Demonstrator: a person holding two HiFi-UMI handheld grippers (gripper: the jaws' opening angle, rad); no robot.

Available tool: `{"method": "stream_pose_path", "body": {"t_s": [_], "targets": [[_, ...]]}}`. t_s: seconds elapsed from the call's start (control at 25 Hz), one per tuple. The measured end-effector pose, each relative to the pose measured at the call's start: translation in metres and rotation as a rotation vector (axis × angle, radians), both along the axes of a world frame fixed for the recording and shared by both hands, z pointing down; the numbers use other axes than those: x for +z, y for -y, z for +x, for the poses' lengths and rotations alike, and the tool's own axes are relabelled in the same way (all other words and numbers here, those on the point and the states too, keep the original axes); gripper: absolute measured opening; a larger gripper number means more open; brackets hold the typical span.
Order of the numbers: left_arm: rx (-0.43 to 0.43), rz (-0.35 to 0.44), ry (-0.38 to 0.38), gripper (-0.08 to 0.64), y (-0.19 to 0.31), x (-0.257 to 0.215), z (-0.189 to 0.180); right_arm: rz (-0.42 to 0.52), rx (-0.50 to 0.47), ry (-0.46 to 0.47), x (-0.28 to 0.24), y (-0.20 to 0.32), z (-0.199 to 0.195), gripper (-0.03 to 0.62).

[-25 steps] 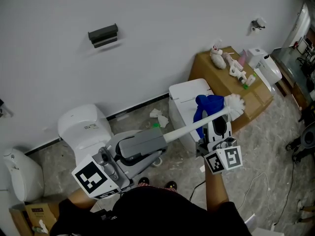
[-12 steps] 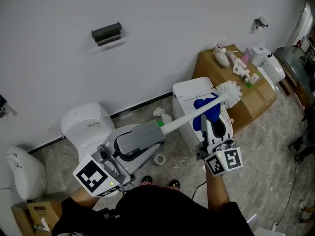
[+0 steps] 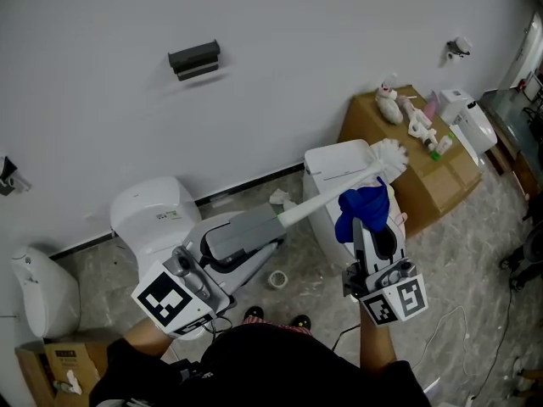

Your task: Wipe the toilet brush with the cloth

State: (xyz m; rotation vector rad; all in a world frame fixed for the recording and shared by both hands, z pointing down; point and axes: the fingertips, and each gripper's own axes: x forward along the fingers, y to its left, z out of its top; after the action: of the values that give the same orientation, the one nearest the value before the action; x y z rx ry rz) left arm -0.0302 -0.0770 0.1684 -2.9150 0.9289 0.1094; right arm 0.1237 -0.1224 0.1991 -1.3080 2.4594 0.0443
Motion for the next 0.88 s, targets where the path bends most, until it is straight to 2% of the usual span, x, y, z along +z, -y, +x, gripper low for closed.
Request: {"method": "stream_pose_path", "body": {"t_s": [0.4, 0.6, 0.88], "targets": [[-0.011, -0.018, 0.018, 0.170, 0.008, 0.008, -0.006, 0.092, -0.102, 0.045, -0.052, -0.023, -0.028, 0.074], [0.005, -0.015, 0.017, 0.172, 0.006, 0.007, -0.003, 0.131, -0.187, 0.076, -0.077, -0.032, -0.049, 0.074], [0.010, -0.014, 0.034, 0.170, 0.001, 0.012, 0.000, 0.125, -0.305, 0.022, -0.081, -0.041, -0.090, 0.074]]}}
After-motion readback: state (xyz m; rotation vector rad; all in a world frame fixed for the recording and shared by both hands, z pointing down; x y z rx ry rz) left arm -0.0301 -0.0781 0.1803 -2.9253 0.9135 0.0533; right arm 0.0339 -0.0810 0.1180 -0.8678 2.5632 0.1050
